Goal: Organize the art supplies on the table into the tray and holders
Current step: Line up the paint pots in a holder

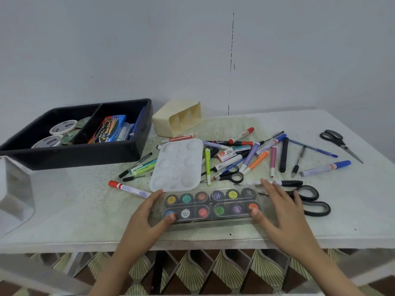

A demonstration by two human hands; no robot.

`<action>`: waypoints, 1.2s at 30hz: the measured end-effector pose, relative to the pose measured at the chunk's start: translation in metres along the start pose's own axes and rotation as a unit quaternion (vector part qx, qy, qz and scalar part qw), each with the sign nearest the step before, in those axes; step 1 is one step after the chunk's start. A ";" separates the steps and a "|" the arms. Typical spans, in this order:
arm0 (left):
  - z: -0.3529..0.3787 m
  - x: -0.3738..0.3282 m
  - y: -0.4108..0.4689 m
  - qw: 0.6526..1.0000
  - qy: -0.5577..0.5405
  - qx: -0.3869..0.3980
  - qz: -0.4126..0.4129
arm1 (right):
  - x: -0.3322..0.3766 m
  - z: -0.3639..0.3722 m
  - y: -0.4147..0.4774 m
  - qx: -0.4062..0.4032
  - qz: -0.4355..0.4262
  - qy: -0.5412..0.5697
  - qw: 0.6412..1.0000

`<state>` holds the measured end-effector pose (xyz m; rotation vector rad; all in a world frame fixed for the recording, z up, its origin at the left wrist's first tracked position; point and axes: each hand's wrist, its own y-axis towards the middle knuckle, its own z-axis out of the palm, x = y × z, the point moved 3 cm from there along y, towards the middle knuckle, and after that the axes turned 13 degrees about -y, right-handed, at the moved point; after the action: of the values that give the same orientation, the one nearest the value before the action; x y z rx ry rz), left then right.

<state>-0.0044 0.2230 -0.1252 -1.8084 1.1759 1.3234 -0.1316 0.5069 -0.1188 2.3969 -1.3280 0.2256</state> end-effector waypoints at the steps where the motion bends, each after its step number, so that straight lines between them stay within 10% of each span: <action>1: 0.000 0.002 -0.001 1.000 0.021 -0.021 0.003 | 0.001 0.000 -0.002 -0.010 0.017 -0.006 1.000; 11: 0.003 0.004 -0.013 0.981 0.156 -0.112 -0.022 | 0.008 0.012 -0.011 -0.032 0.063 0.088 0.994; 36: 0.013 0.007 -0.010 0.991 0.127 -0.031 0.035 | 0.018 0.016 -0.016 -0.079 0.002 0.038 0.996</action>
<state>0.0002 0.2364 -0.1368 -2.0438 1.3546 1.2069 -0.1097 0.4940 -0.1320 2.2327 -1.2661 0.2036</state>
